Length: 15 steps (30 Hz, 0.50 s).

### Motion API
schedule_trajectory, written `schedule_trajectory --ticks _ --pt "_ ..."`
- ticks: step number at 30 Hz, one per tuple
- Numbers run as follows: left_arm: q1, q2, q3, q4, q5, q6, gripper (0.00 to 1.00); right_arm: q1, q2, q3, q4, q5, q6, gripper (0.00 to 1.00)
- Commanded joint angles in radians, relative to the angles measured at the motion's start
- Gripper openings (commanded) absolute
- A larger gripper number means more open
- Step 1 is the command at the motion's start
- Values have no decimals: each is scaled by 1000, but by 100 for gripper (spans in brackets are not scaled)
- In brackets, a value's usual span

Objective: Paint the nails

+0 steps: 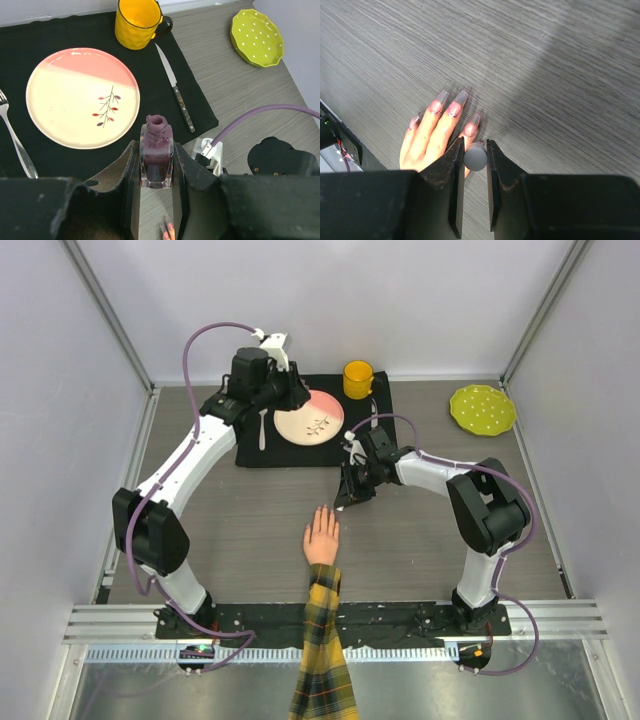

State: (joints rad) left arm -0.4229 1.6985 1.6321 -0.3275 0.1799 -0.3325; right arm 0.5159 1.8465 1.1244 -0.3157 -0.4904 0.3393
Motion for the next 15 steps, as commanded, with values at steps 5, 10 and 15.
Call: schedule_trajectory --ticks 5,10,15 --pt "10 -37 29 24 4 15 0 6 5 38 9 12 4 1" --pt "12 -42 25 27 6 13 0 4 7 38 9 12 3 1" --pt "15 -43 18 33 9 10 0 6 7 37 9 13 3 1"
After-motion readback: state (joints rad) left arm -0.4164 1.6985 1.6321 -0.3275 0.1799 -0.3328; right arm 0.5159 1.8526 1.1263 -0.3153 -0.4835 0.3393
